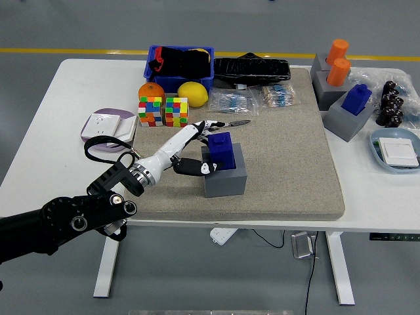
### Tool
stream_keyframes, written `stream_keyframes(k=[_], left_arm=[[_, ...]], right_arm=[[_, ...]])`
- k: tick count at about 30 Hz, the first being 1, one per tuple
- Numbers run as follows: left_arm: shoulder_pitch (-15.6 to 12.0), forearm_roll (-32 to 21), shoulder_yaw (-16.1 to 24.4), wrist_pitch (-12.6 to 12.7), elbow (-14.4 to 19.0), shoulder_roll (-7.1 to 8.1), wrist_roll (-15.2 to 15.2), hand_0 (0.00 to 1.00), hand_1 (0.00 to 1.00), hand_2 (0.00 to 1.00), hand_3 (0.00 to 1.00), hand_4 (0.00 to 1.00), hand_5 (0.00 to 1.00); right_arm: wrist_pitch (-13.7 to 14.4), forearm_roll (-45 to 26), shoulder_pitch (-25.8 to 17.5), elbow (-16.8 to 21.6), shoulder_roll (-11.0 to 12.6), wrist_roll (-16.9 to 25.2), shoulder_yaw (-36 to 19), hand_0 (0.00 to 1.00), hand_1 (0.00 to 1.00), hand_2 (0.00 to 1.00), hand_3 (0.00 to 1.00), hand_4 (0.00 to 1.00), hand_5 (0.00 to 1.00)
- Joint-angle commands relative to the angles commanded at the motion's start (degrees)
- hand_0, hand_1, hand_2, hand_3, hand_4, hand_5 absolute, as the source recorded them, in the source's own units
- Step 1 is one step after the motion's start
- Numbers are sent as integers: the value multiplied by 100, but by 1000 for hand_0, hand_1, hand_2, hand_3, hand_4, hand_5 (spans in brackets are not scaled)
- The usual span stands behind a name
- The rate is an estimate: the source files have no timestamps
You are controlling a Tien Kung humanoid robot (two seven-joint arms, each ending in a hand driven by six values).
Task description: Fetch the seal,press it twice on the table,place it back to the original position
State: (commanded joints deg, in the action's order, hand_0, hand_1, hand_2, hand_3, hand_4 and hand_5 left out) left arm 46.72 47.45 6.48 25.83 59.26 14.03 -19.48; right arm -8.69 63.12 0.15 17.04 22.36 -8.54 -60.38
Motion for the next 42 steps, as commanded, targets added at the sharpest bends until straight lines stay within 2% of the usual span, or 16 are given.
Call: stream_keyframes(k=[9, 10, 15, 16, 21, 22, 27, 28, 33, 34, 39, 40, 42], left_arm=[[12, -57, -37, -47, -89, -77, 4, 821, 488, 394, 874, 666, 2], [11, -82, -34, -65, -88, -85, -6, 853, 785, 704, 880, 784, 2], [-6, -149, -27, -142, -107, -126, -36, 853, 785, 704, 880, 784, 2], [-12, -161, -29, -163, -114, -131, -39, 918, 931, 896, 920, 921, 2], [-17, -168, -59, -280, -141, -130, -3, 918, 931, 896, 920, 921, 2], [-18, -172, -58, -298, -147, -128, 3, 964, 992, 940, 966, 998, 56], [-17, -207, -22, -349, -163, -113, 3, 964, 992, 940, 966, 998, 56], [-15, -209, -20, -359, -164, -111, 6, 985, 998, 984, 996, 998, 178], [-11, -231, 1, -412, -168, -97, 7, 985, 998, 984, 996, 998, 178], [-12, -240, 11, -438, -162, -91, 7, 986, 998, 988, 998, 998, 244], [-22, -308, 72, -536, -116, -56, -12, 986, 998, 988, 998, 998, 244], [-27, -336, 92, -544, -90, -43, -23, 986, 998, 988, 998, 998, 302], [-36, -441, 154, -562, -14, -12, -59, 986, 998, 988, 998, 998, 302]], right_arm=[[3, -8, -3, -1, 9, 2, 7, 828, 757, 742, 681, 747, 325], [3, -5, -5, -3, 8, 1, 7, 829, 757, 742, 681, 747, 325], [1, -4, -11, -2, 1, 1, 11, 829, 757, 742, 681, 747, 325], [1, -3, -12, -1, -3, 1, 6, 829, 757, 742, 680, 747, 325], [0, -1, -21, -3, -9, 0, -1, 829, 757, 742, 680, 747, 325], [-1, 0, -24, -4, -9, -1, -1, 829, 757, 742, 680, 747, 325], [-1, 7, -18, -4, -13, 0, -8, 829, 757, 742, 680, 747, 325], [-1, 8, -17, -4, -16, 0, -13, 829, 757, 742, 680, 747, 325], [-3, 5, -12, -1, -20, 1, -27, 829, 757, 742, 680, 747, 325], [-3, 7, -13, -2, -19, 1, -28, 830, 757, 742, 681, 747, 325], [-1, 9, -18, -5, -19, 1, -34, 830, 757, 742, 681, 747, 325], [-2, 9, -19, -3, -21, 1, -40, 829, 757, 742, 680, 747, 325], [-4, 9, -20, -2, -24, 1, -37, 829, 757, 742, 680, 747, 325]])
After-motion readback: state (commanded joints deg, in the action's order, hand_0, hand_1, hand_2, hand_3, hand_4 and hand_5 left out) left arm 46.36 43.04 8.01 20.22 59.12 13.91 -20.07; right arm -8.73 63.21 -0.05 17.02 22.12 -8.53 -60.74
